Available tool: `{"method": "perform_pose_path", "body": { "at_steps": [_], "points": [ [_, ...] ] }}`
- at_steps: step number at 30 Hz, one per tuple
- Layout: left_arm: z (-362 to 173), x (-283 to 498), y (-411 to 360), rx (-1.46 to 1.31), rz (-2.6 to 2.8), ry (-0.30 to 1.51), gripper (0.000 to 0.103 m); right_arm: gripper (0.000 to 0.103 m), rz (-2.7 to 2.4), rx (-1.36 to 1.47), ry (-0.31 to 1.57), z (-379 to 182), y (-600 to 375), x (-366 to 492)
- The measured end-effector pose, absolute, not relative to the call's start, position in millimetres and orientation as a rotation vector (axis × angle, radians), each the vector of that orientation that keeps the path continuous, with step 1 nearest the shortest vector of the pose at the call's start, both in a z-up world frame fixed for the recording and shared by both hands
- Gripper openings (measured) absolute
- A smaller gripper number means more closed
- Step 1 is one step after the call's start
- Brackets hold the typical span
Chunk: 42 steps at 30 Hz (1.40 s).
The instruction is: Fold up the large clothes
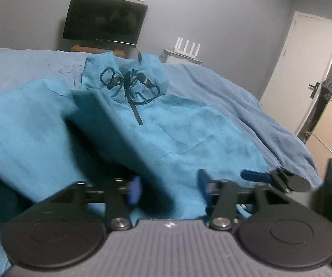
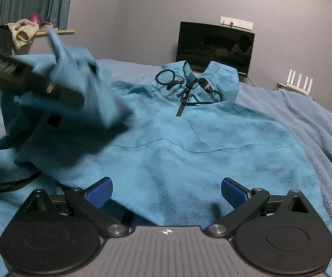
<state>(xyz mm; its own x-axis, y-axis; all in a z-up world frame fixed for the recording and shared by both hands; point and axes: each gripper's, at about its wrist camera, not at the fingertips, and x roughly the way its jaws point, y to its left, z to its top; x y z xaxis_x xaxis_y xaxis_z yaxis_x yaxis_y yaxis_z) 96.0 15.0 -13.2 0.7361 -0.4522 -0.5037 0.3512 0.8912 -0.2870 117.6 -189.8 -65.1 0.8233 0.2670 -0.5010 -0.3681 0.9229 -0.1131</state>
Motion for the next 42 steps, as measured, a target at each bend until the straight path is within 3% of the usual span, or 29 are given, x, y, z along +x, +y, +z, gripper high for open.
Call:
{"method": "perform_pose_path", "body": {
  "at_steps": [1, 7, 17, 22, 31, 34, 35, 36, 38, 42],
  "points": [
    [-7.5, 89.6, 19.5, -0.179, -0.444, 0.583, 0.066, 0.102, 0.348, -0.211, 0.494, -64.5, -189.5, 116.5],
    [33.0, 45.6, 64.4, -0.178, -0.354, 0.496, 0.086, 0.101, 0.416, -0.177, 0.466, -55.7, -188.6, 107.9],
    [31.5, 55.3, 130.9, -0.116, 0.171, 0.485, 0.086, 0.098, 0.501, -0.222, 0.391, -27.2, -165.1, 84.9],
    [16.9, 72.2, 155.1, -0.266, 0.162, 0.522, 0.086, 0.097, 0.525, -0.308, 0.422, -9.4, -126.2, 96.8],
    [4.3, 72.0, 158.9, -0.26, 0.124, 0.527, 0.086, 0.093, 0.618, -0.546, 0.499, -17.0, -32.5, 117.6],
    [3.6, 75.2, 158.4, -0.261, 0.11, 0.526, 0.086, 0.08, 0.611, -0.626, 0.534, -29.9, -11.8, 128.2],
    [3.1, 75.3, 158.3, -0.259, 0.108, 0.527, 0.086, 0.066, 0.607, -0.649, 0.543, -33.5, -8.1, 130.9],
    [2.9, 74.4, 158.8, -0.259, 0.105, 0.528, 0.086, 0.04, 0.584, -0.673, 0.543, -36.9, -5.8, 133.1],
    [2.8, 74.0, 159.3, -0.261, 0.098, 0.532, 0.086, 0.007, 0.536, -0.637, 0.544, -34.8, -10.6, 137.6],
    [4.6, 72.9, 159.5, -0.267, 0.087, 0.527, 0.086, 0.005, 0.46, -0.451, 0.491, -11.4, -56.4, 134.2]
  ]
}}
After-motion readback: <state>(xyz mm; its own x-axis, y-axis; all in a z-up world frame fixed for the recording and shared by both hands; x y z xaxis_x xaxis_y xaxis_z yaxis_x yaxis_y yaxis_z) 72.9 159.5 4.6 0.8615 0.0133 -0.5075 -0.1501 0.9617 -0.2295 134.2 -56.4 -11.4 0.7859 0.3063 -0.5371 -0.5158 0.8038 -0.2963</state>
